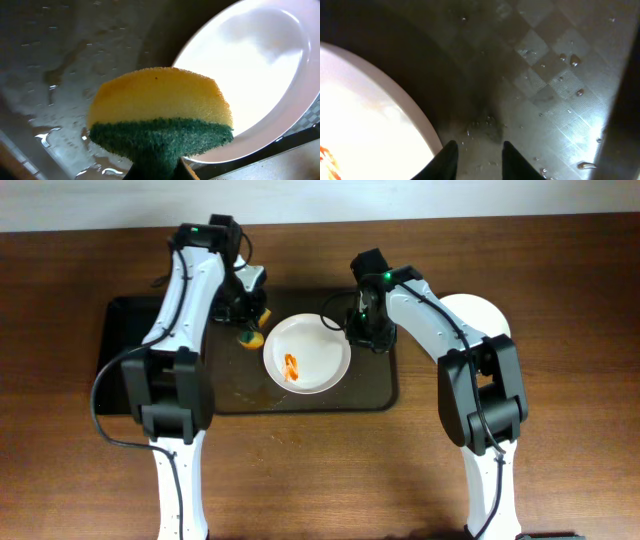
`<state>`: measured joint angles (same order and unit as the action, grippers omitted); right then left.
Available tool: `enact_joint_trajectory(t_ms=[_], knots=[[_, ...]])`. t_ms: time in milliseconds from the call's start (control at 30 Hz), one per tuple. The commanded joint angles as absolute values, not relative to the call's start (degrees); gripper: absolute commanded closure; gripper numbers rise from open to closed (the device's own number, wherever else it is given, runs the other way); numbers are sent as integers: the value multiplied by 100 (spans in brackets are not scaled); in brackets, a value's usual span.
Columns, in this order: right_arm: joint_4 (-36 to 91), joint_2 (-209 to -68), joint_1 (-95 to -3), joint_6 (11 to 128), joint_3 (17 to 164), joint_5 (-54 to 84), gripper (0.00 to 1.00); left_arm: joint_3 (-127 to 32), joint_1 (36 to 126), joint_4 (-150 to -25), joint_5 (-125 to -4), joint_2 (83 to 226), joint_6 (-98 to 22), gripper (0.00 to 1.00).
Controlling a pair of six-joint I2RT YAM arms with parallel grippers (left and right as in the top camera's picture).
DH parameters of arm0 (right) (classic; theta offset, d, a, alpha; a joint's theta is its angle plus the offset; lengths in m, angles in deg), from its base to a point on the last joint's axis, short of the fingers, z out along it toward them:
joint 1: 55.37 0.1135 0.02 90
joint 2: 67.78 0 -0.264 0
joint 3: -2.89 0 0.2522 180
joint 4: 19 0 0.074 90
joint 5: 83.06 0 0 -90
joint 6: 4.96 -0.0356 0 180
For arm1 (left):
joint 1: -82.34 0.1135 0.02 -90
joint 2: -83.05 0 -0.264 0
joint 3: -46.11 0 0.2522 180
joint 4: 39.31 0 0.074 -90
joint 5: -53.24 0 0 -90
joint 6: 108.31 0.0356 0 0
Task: Clean dirty plates on tray and stack at the side
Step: 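Hold the plate rim with the right gripper and scrub it with the sponge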
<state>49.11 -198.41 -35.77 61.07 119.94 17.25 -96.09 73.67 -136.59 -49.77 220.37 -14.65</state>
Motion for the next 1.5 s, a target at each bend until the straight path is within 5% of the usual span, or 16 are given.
enact_joint_trajectory(t_ms=[0, 267, 367, 467, 600, 767, 1000, 1067, 1467], knots=[[4767, -19942, -3505, 5749, 12005, 1921, 91, -9594, 7057, -13670, -4999, 22273, -1375, 100], [4467, -19942, -3204, 4925, 12005, 1740, 96, -9594, 7000, -13821, -4999, 22373, -1616, 100], [4367, -19939, -3302, 5952, 12070, 2035, 64, -9594, 7018, -13911, -4997, 22373, -1618, 99], [4290, -19939, -3492, 6942, 12173, 2645, 58, -9594, 7018, -13904, -4997, 22373, -1618, 99], [4133, -19939, -3475, 8256, 12173, 3143, 59, -9594, 7158, -13847, -4997, 22373, -1769, 99], [4087, -19942, -3140, 8488, 12166, 3003, 67, -9594, 7208, -13775, -4997, 22373, -1767, 99], [4115, -19942, -2871, 7587, 11895, 1845, 84, -9594, 7208, -13753, -4995, 22373, -1767, 99], [4120, -19942, -2858, 7270, 11850, 1825, 95, -9594, 7208, -13710, -4995, 22373, -1769, 99], [4642, -19942, -2747, 4468, 11843, 1226, 96, -9594, 7197, -13712, -4997, 22373, -1767, 100]])
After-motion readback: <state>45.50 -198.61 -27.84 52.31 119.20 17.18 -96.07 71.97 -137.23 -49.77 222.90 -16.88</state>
